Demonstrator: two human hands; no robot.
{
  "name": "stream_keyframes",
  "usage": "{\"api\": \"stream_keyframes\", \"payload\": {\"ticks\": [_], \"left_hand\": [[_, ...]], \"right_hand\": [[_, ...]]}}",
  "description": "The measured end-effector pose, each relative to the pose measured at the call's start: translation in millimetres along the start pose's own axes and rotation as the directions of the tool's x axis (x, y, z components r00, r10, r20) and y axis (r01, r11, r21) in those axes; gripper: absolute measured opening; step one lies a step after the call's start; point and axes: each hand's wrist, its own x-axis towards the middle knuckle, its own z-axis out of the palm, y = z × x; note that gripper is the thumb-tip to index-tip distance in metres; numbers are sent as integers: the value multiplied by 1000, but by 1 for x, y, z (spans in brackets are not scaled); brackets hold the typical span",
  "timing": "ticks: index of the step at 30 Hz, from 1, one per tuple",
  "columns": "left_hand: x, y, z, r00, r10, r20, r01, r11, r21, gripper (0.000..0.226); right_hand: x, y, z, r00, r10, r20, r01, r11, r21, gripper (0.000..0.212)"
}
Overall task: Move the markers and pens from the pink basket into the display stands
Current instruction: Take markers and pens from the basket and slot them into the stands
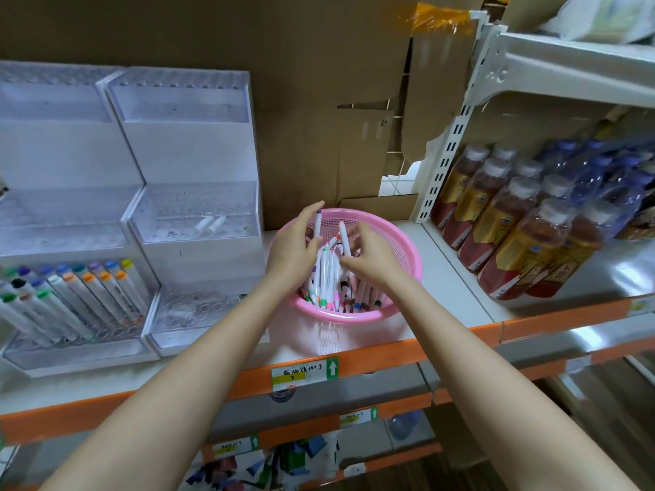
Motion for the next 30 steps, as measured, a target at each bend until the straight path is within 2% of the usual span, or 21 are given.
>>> {"api": "stream_keyframes", "payload": {"ticks": [3,5,13,21,30], "left_hand": [[-3,2,-3,998,58,4,-58,998,-14,59],[-5,4,-6,995,102,2,-102,995,-22,56],[-19,15,-30,985,165,-53,-170,981,-93,54],[-41,17,-90,976,194,-103,-204,975,-94,50],[-71,-19,-163,970,190,-151,-194,981,-15,47]], "right_hand": [[-6,-2,-4,995,-100,-25,101,992,79,61],[-10,-6,-8,986,-156,-56,160,984,82,67],[-32,-34,-12,966,-217,-138,231,969,90,69],[-45,-80,8,931,-297,-214,331,932,146,70],[-59,-138,54,899,-376,-222,409,904,126,64]]}}
